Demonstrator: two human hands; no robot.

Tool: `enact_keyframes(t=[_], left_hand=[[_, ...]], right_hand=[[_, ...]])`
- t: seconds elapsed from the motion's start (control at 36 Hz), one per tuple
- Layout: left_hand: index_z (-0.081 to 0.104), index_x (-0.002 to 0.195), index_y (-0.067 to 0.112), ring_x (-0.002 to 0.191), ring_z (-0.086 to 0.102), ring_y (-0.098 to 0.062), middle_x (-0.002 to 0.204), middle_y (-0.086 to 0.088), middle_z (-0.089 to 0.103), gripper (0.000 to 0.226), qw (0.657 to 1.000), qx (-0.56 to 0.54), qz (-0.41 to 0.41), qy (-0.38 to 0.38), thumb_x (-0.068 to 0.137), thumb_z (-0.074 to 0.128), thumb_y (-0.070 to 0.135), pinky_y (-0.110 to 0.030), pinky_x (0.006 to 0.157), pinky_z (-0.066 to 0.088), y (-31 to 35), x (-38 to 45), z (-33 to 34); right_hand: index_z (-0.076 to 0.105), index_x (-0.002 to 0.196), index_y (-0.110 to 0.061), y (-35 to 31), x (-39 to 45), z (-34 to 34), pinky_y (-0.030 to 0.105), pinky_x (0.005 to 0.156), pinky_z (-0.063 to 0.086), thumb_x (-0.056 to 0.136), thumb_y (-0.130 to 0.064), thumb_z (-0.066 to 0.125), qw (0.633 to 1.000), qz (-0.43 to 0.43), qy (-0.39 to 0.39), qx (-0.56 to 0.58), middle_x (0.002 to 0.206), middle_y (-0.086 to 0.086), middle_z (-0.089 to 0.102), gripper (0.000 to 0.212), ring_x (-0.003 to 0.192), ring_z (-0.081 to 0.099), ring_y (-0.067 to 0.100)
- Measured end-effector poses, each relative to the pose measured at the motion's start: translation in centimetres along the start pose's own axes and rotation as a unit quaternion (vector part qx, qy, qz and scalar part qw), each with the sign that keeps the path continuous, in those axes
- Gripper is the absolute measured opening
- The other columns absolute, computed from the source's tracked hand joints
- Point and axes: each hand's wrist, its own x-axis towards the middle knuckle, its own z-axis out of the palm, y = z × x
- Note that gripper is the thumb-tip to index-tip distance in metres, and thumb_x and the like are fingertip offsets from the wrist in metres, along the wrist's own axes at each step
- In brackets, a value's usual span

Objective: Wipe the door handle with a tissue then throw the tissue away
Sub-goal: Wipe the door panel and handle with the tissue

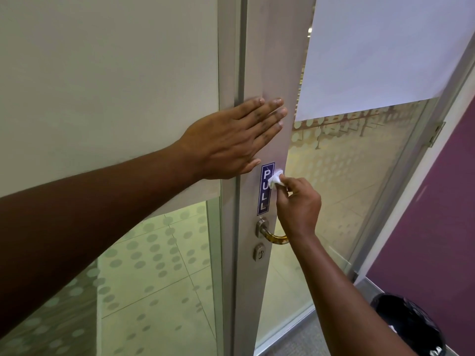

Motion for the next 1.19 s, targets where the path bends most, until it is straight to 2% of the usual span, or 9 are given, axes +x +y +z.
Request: enact_keyframes(t=[0.17, 0.39, 0.44, 0.67, 0.78, 0.92, 1.03, 1.11, 1.19], left_hand=[[-0.004, 0.158, -0.004, 0.157, 0.0, -0.041, 0.167, -0.029, -0.001, 0.077, 1.0, -0.004, 0.002, 0.001, 0.105, 0.002, 0.051, -0.049, 0.129, 0.01, 0.0, -0.1, 0.0], [0.002, 0.16, -0.005, 0.157, 0.003, -0.041, 0.167, -0.029, 0.002, 0.077, 1.0, 0.004, 0.006, 0.008, 0.105, 0.004, 0.05, -0.049, 0.129, 0.012, -0.1, -0.2, 0.1], [0.002, 0.16, -0.005, 0.157, 0.003, -0.042, 0.167, -0.029, 0.002, 0.077, 1.0, 0.003, 0.008, 0.008, 0.105, 0.005, 0.05, -0.05, 0.129, 0.012, -0.1, -0.1, 0.0], [0.002, 0.16, -0.004, 0.157, 0.003, -0.041, 0.167, -0.029, 0.002, 0.078, 1.0, 0.002, 0.004, 0.015, 0.106, 0.006, 0.051, -0.049, 0.129, 0.012, 0.0, 0.0, 0.2], [0.001, 0.16, -0.004, 0.158, 0.002, -0.041, 0.167, -0.028, 0.001, 0.077, 1.0, 0.002, 0.005, 0.01, 0.105, 0.006, 0.051, -0.049, 0.129, 0.011, 0.0, 0.0, 0.1], [0.0, 0.16, -0.004, 0.157, 0.001, -0.041, 0.167, -0.028, 0.001, 0.078, 1.0, 0.007, 0.005, 0.01, 0.105, 0.005, 0.052, -0.049, 0.129, 0.01, 0.0, 0.1, 0.1], [0.0, 0.16, -0.004, 0.157, 0.001, -0.041, 0.167, -0.029, 0.0, 0.079, 1.0, 0.015, 0.005, 0.008, 0.105, 0.002, 0.052, -0.049, 0.129, 0.011, -0.1, 0.0, 0.0], [0.003, 0.161, -0.004, 0.158, 0.002, -0.041, 0.167, -0.029, 0.002, 0.079, 1.0, 0.014, 0.002, 0.011, 0.105, 0.003, 0.051, -0.049, 0.129, 0.01, -0.1, 0.0, 0.0], [0.003, 0.16, -0.005, 0.157, 0.002, -0.041, 0.167, -0.029, 0.003, 0.079, 1.0, 0.017, 0.001, 0.006, 0.105, 0.003, 0.051, -0.049, 0.129, 0.011, -0.1, 0.0, 0.0]], right_hand=[[0.077, 0.105, -0.021, -0.4, 2.5, -1.0, 0.03, 0.071, 0.058, 0.088, -0.026, 0.071, 0.959, 0.226, -0.011, 0.173, 0.079, -0.012, 0.072, 0.018, 0.076, 0.069, 0.009], [0.072, 0.074, -0.032, -0.4, -1.0, -0.2, 0.036, 0.07, 0.056, 0.084, -0.027, 0.073, 0.937, 0.302, -0.007, 0.178, 0.075, 0.001, 0.074, 0.012, 0.07, 0.065, 0.012], [0.075, 0.079, -0.027, -0.6, -2.0, 0.4, 0.034, 0.071, 0.055, 0.084, -0.026, 0.073, 0.933, 0.315, -0.005, 0.174, 0.074, -0.001, 0.073, 0.005, 0.068, 0.065, 0.01], [0.076, 0.091, -0.016, -2.1, -1.7, 1.2, 0.002, 0.044, 0.036, 0.089, -0.022, 0.07, 0.927, 0.328, 0.049, 0.173, 0.072, -0.006, 0.07, 0.009, 0.06, 0.06, 0.002], [0.079, 0.094, -0.013, -2.7, -0.5, 1.3, 0.006, 0.049, 0.041, 0.085, -0.02, 0.071, 0.932, 0.303, 0.074, 0.184, 0.071, -0.005, 0.071, 0.014, 0.063, 0.067, 0.012], [0.078, 0.099, -0.014, -3.4, 0.2, 1.0, 0.014, 0.058, 0.053, 0.087, -0.017, 0.071, 0.944, 0.255, 0.073, 0.198, 0.071, -0.018, 0.067, 0.014, 0.065, 0.066, 0.005], [0.076, 0.104, -0.013, -2.7, 1.4, 0.1, 0.03, 0.069, 0.061, 0.089, -0.017, 0.072, 0.932, 0.248, 0.016, 0.263, 0.084, -0.002, 0.074, 0.016, 0.077, 0.072, 0.014], [0.073, 0.107, -0.005, -2.4, 3.1, -1.5, 0.026, 0.065, 0.057, 0.09, -0.013, 0.07, 0.907, 0.255, 0.017, 0.334, 0.086, 0.005, 0.074, 0.019, 0.074, 0.069, 0.013], [0.072, 0.112, -0.01, -2.1, 3.6, -2.3, 0.022, 0.064, 0.057, 0.091, -0.013, 0.069, 0.921, 0.232, 0.027, 0.313, 0.085, 0.002, 0.073, 0.021, 0.072, 0.069, 0.008]])
